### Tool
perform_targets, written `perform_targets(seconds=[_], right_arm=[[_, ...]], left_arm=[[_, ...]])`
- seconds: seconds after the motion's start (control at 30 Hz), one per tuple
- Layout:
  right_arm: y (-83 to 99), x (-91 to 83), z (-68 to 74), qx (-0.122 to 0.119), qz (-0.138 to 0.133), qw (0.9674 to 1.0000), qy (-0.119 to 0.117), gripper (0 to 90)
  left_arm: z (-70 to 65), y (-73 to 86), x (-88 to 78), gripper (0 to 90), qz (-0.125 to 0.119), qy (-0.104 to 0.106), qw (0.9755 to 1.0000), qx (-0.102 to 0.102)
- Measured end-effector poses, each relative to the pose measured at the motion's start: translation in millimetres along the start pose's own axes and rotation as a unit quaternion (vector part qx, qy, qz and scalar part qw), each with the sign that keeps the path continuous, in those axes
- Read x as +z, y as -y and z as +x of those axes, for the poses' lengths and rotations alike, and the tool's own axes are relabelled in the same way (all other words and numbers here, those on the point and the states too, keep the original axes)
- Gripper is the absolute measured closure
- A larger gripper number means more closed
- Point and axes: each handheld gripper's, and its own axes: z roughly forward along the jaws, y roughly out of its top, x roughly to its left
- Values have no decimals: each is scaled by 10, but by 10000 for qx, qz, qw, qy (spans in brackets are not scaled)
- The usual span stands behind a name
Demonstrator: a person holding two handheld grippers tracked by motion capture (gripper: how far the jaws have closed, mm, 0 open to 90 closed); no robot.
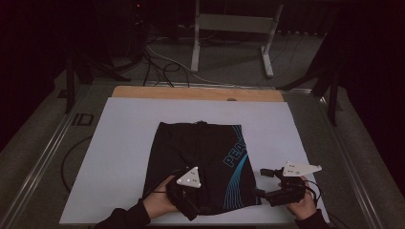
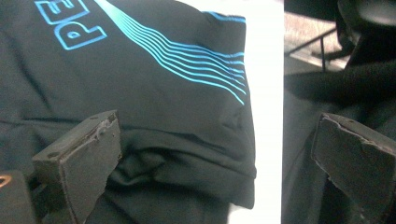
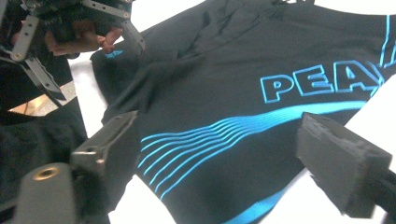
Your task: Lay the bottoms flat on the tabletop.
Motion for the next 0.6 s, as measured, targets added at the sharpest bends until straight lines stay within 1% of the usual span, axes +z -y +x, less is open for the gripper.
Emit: perform_targets(seconds=[0.03,0.07,0.2,0.23,0.27,0.33,0.37,0.4,0.47,0.5,0.57,0.6], right_arm=[[-15,15,-10,-39,3,10000,1,125],[-41,44,-28,-98,1,9999,51,111],[-93,100,-87,-144,-44,9998,125,110],[-105,113,-100,-153,-64,9997,173,109],[-117,126,-117,-206,-86,9995,201,109],[-139,156,-148,-226,-141,9994,240,109],[-151,170,-166,-217,-155,9993,262,109],[-163,186,-185,-189,-165,9995,216,109],[-187,213,-217,-249,-168,9991,295,109],[-200,226,-230,-254,-148,9991,299,109],[-226,267,-254,-261,-139,9990,327,109],[-237,283,-265,-304,-125,9989,344,108]], left_arm=[[41,4,-34,22,-47,-40,10000,-16],[66,7,-54,21,-32,-109,9999,-22],[167,34,-139,19,-81,-318,9994,-82],[196,44,-166,19,-137,-339,9992,-131],[227,54,-192,19,-144,-387,9990,-171],[283,78,-241,18,-189,-469,9984,-244],[314,92,-266,18,-189,-514,9981,-284],[342,106,-291,18,-187,-553,9978,-322],[391,136,-336,17,-177,-620,9971,-395],[416,150,-362,16,-165,-670,9967,-422],[482,186,-421,17,-208,-796,9951,-553],[510,199,-443,20,-196,-856,9944,-581]])
